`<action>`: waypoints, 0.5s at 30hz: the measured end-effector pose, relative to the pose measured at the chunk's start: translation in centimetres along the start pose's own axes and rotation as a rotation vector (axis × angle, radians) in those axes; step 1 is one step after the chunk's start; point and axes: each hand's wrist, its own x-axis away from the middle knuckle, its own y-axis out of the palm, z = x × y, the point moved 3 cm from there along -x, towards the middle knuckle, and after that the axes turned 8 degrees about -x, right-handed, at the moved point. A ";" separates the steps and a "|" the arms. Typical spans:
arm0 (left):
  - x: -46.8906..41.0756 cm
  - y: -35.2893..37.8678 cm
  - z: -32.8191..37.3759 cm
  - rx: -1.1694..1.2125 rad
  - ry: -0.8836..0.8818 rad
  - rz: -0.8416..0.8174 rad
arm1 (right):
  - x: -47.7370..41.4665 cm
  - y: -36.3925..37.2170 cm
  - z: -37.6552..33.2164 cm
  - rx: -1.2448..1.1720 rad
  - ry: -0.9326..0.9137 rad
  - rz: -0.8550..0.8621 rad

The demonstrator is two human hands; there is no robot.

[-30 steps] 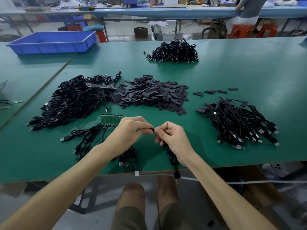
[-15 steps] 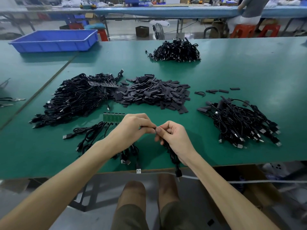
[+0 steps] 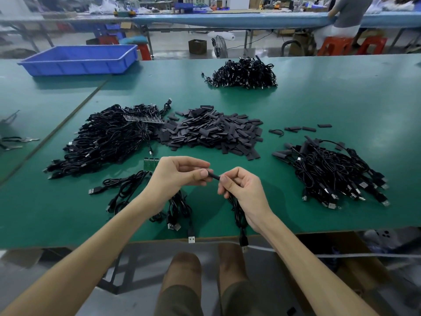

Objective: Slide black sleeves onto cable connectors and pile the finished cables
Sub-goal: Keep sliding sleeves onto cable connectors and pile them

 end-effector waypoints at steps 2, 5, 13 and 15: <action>0.2 0.3 -0.1 0.040 0.004 0.023 | 0.0 0.0 0.0 -0.001 -0.001 -0.004; 0.3 0.9 -0.3 0.099 0.002 0.098 | -0.1 -0.1 0.1 0.005 -0.001 -0.008; 0.3 2.4 -0.6 0.093 0.036 0.236 | 0.1 -0.4 0.3 0.018 -0.012 0.012; 0.0 2.6 -0.5 0.050 0.047 0.243 | 0.1 -0.4 0.2 0.020 -0.013 0.023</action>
